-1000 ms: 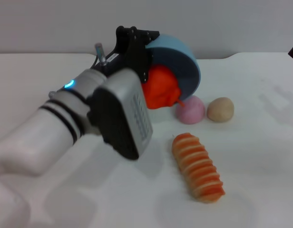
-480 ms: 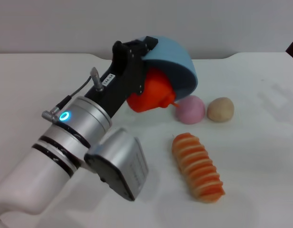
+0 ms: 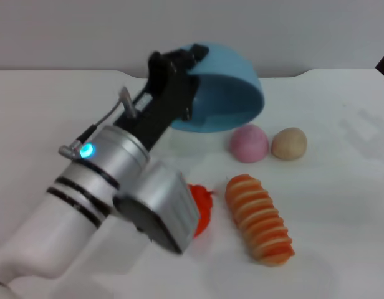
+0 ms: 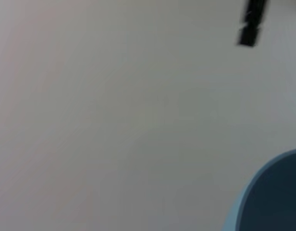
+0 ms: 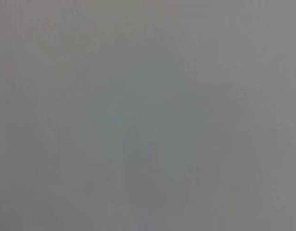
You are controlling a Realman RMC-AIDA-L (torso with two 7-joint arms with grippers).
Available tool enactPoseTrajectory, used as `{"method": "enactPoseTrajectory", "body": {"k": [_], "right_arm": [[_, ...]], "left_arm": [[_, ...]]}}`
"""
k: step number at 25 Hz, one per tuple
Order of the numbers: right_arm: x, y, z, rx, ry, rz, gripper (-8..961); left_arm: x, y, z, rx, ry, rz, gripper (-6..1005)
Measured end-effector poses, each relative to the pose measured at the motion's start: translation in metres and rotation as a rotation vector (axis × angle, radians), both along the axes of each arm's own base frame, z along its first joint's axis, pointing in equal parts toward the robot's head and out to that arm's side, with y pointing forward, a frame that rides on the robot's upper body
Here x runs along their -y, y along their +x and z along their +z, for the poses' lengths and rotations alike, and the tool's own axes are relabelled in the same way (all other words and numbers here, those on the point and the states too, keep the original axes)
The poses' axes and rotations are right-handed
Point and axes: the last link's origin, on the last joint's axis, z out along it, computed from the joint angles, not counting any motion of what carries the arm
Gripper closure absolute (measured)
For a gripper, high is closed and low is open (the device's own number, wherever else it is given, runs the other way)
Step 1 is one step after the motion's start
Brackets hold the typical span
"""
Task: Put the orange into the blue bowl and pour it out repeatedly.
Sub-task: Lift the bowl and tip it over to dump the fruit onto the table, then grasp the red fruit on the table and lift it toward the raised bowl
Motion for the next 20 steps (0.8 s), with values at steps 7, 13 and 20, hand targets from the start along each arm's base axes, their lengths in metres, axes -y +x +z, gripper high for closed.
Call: {"method": "enactPoseTrajectory", "body": {"k": [7, 13, 20], "right_arm": [[0.000, -0.003, -0.007, 0.027, -0.041, 0.015, 359], [-0.002, -0.004, -0.022, 0.069, -0.243, 0.000, 361], [-0.012, -0.020, -0.048, 0.169, -0.546, -0.019, 363]], "left_arm": [[-0.048, 0.011, 0.021, 0.218, -0.226, 0.309, 999], [-0.099, 0.014, 0.053, 0.508, -0.512, 0.629, 999], [-0.148, 0.011, 0.070, 0.633, -0.584, 0.911, 1000]]}}
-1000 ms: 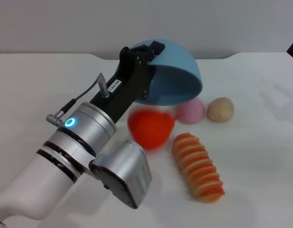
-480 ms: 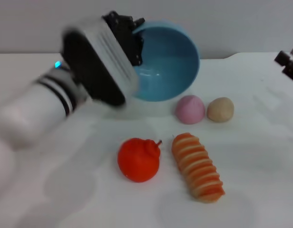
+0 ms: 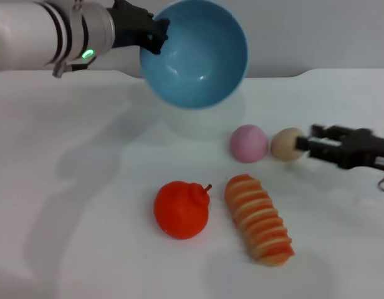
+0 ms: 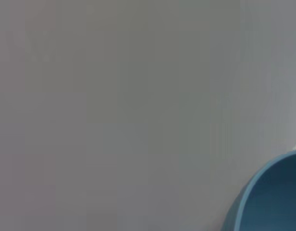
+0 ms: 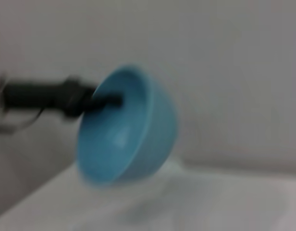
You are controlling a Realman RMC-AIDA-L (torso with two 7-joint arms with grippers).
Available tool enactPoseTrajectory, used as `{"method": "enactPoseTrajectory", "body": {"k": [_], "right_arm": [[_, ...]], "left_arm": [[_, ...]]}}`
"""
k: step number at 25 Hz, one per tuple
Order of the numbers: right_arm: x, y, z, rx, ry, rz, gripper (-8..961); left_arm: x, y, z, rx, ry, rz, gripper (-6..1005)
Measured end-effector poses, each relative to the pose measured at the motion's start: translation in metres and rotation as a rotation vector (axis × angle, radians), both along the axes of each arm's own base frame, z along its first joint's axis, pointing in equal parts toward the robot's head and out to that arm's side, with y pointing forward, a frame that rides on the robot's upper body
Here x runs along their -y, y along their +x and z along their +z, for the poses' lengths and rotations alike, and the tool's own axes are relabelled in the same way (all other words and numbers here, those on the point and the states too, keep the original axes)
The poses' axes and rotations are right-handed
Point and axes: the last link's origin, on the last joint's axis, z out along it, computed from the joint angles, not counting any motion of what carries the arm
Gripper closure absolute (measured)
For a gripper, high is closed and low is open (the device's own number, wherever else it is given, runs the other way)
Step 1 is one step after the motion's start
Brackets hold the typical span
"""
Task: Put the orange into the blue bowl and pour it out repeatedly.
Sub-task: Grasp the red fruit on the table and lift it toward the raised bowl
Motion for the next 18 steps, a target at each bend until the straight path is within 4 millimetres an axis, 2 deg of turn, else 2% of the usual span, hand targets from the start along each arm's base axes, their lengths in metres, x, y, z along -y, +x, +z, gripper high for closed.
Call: {"method": "enactPoseTrajectory", "body": {"k": [2, 10, 14, 18], "right_arm": [[-0.004, -0.011, -0.012, 0.033, -0.093, 0.019, 364], [-0.022, -0.059, -0.062, 0.112, -0.287, 0.140, 366], [-0.030, -0.076, -0.088, 0.167, -0.339, 0.154, 367], [-0.032, -0.085, -0.101, 0.201, -0.376, 0.174, 368]], "left_arm": [[-0.003, 0.000, -0.001, -0.010, -0.002, 0.011, 1000], [-0.003, 0.004, -0.005, 0.003, 0.002, 0.019, 999], [-0.002, 0.000, -0.005, 0.005, 0.002, 0.028, 999], [0.000, -0.005, -0.006, 0.005, 0.000, 0.042, 999]]}}
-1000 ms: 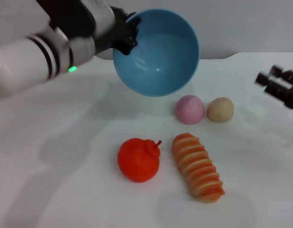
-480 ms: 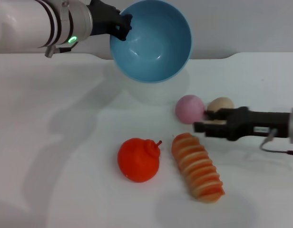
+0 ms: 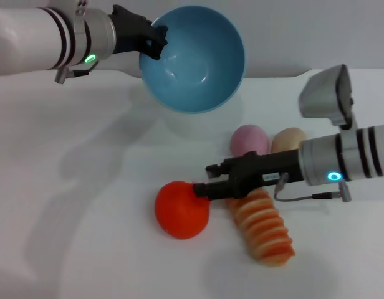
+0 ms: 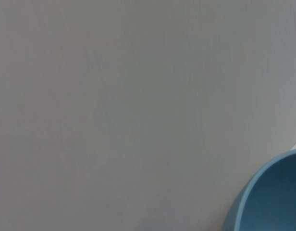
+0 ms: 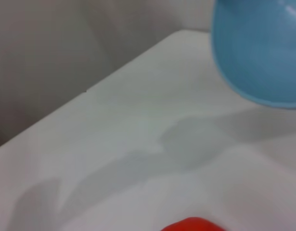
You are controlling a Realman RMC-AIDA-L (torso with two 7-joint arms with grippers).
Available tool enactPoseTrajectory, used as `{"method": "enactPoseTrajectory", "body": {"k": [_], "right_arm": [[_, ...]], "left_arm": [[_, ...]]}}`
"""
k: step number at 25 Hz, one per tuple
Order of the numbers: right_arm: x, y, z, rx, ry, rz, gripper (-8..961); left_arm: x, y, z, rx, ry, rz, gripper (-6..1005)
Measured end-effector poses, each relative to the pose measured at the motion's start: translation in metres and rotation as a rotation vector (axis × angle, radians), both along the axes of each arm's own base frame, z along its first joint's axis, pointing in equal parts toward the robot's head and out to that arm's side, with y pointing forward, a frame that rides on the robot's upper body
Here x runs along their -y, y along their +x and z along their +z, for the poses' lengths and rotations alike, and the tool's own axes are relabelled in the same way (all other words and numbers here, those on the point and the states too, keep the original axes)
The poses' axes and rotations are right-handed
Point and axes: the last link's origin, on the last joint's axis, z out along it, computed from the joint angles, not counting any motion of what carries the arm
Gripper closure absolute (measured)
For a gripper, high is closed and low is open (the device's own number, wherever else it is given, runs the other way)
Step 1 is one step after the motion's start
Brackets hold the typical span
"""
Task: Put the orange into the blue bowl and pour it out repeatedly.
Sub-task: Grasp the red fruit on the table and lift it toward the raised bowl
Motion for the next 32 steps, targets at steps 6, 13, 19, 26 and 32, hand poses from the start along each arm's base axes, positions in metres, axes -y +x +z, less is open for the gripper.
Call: {"method": "enactPoseTrajectory", "body": {"k": [6, 13, 19, 26, 32], "right_arm": [[0.003, -0.007, -0.012, -0.022, -0.021, -0.016, 370], [0.008, -0.012, -0.022, -0.010, -0.041, -0.003, 372], [0.011, -0.010, -0.026, -0.008, -0.044, -0.011, 374], [0.014, -0.010, -0.028, 0.019, -0.058, 0.028, 433], [0.016, -0.009, -0.026, 0.026, -0.066, 0.042, 549]], "left_arm": [[0.002, -0.003, -0.003, -0.008, 0.000, -0.003, 999], [0.003, -0.001, -0.006, -0.017, 0.004, -0.021, 999], [0.004, -0.002, -0.007, -0.019, 0.002, -0.019, 999], [0.004, -0.003, -0.007, -0.017, 0.002, -0.016, 999], [0.005, -0.003, -0.008, -0.013, 0.000, -0.015, 1000]]}}
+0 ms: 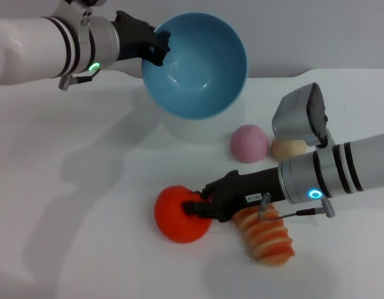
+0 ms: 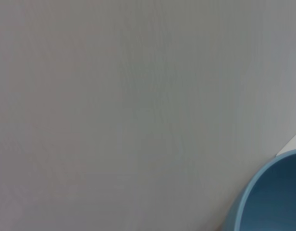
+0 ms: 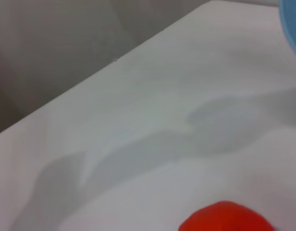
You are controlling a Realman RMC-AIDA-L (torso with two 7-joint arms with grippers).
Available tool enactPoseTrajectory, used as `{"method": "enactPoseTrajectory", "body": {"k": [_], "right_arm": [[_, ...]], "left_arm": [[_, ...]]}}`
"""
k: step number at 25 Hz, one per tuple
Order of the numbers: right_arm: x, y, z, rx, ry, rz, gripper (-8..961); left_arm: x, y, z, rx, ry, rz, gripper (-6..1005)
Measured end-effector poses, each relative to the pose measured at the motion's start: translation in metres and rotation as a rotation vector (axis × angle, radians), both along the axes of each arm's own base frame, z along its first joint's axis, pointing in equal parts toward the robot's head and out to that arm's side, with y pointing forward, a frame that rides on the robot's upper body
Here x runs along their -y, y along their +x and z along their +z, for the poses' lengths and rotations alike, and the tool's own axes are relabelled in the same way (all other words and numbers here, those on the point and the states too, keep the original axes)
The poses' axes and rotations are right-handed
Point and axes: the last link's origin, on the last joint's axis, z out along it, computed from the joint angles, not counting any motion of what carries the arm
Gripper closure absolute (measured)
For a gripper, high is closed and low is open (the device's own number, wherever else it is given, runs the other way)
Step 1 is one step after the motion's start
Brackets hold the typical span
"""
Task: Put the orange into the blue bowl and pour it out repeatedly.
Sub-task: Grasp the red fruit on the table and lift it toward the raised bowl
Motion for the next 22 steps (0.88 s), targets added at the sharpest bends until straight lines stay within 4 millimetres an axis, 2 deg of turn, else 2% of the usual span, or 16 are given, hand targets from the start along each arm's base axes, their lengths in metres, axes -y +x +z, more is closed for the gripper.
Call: {"method": "enactPoseTrajectory", "body": {"k": [2, 7, 12, 13, 16, 22], "right_arm": [[0.002, 0.001, -0.001, 0.010, -0.010, 0.011, 588], [0.006, -0.002, 0.006, -0.032, 0.002, 0.042, 765], [0.010, -0.004, 0.020, -0.113, 0.039, 0.051, 812], [0.012, -0.006, 0.029, -0.152, 0.059, 0.056, 821], [0.014, -0.010, 0.038, -0.190, 0.069, 0.081, 847], [0.020, -0.022, 0.086, -0.342, 0.143, 0.208, 892]], "left_arm": [[0.000, 0.000, 0.000, 0.003, 0.000, 0.003, 1000], [0.001, -0.003, 0.000, 0.004, -0.001, 0.011, 1000], [0.002, -0.006, 0.000, 0.004, -0.003, 0.020, 1000], [0.003, -0.008, 0.000, 0.003, -0.008, 0.025, 1000], [0.004, -0.008, 0.000, 0.000, -0.018, 0.031, 1000], [0.010, -0.012, -0.003, -0.020, -0.090, 0.061, 1000]]}}
